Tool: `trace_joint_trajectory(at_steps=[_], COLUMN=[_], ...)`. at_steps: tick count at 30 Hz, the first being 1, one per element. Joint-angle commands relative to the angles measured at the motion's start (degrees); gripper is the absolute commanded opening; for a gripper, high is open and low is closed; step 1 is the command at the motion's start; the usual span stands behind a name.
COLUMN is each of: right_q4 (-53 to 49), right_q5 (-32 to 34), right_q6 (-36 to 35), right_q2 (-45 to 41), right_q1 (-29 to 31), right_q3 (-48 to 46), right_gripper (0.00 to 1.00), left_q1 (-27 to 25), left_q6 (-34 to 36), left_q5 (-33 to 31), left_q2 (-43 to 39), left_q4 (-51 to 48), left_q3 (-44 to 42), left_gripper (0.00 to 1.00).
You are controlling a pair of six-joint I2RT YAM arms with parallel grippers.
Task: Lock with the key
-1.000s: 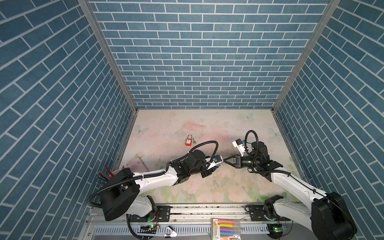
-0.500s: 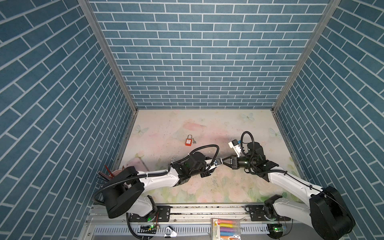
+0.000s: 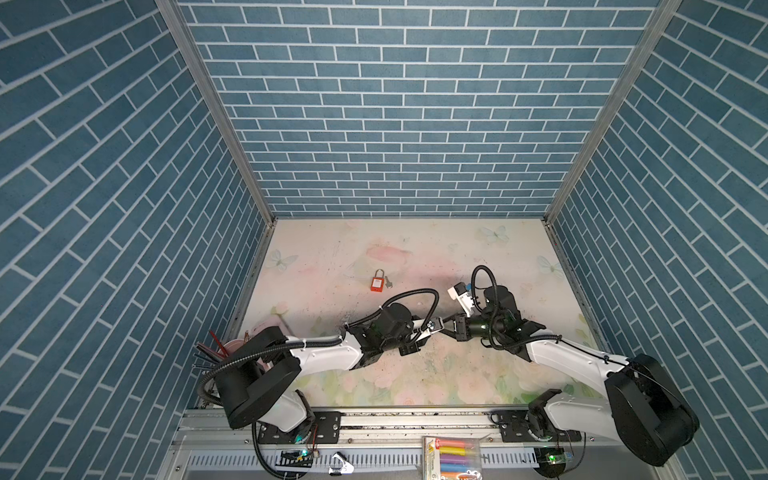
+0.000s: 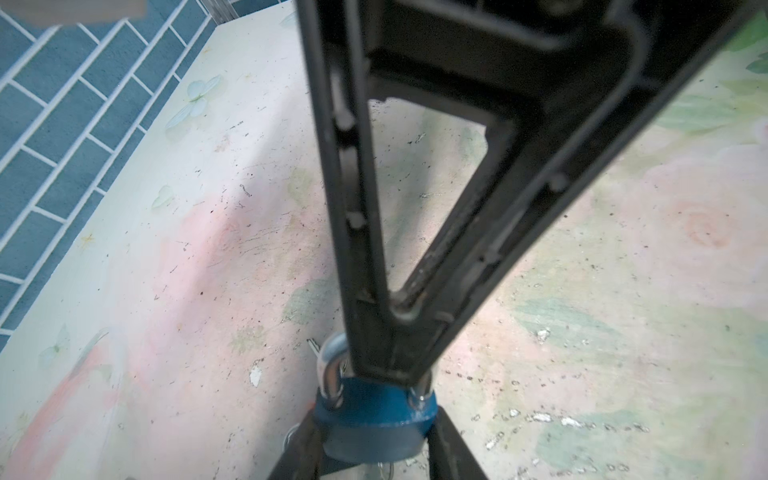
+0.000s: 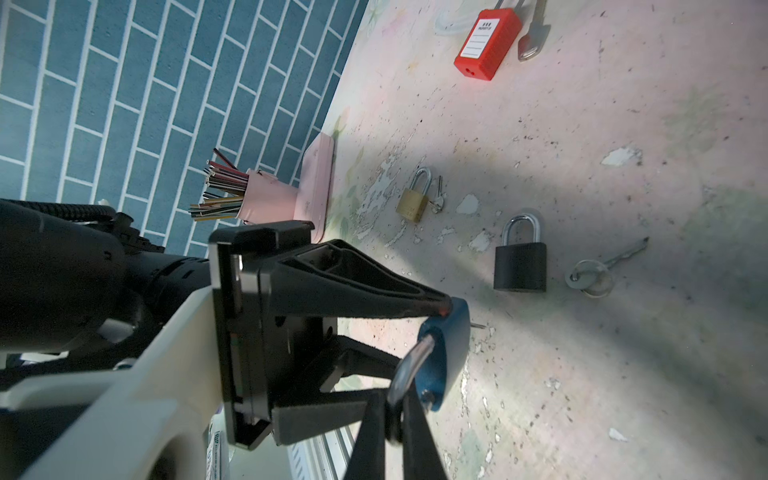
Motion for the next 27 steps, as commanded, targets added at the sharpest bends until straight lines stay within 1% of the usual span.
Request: trace_joint_trajectory(at_steps=[1,4,10,18,27], right_q4=[-7.1,-7.9,-6.0,-4.0,2.2], right_q5=[1.9,3.7,0.8,0.0,-1.0], right_q6=[-0.8,-1.0,-0.8,-0.4,2.3], right_q2=[0.8,1.3,5.5,8.3,12.6], right_q1=[2.5,2.5,2.7,3.1,5.1], right_q3=[-1.4,-1.0,-0.5,-0.9,-1.8], right_gripper=[0.00,0.00,0.00,0.00,0.00], left_q1=[0.0,0.0,0.0,0.3,0.7], left_q6=[-2.0,-2.7,-3.3,-4.6,-6.6], left_q5=[4.4,4.6,6.4,6.9,8.2], left_q2=[-4.5,-5.5,-5.3,-4.6,-3.9], left_q4=[19.5,19.1,19.3,21.7,24.4], left_q3=[5.9,5.2,6.7,8.1,7.9], left_gripper=[0.00,0.00,0.00,0.00,0.00])
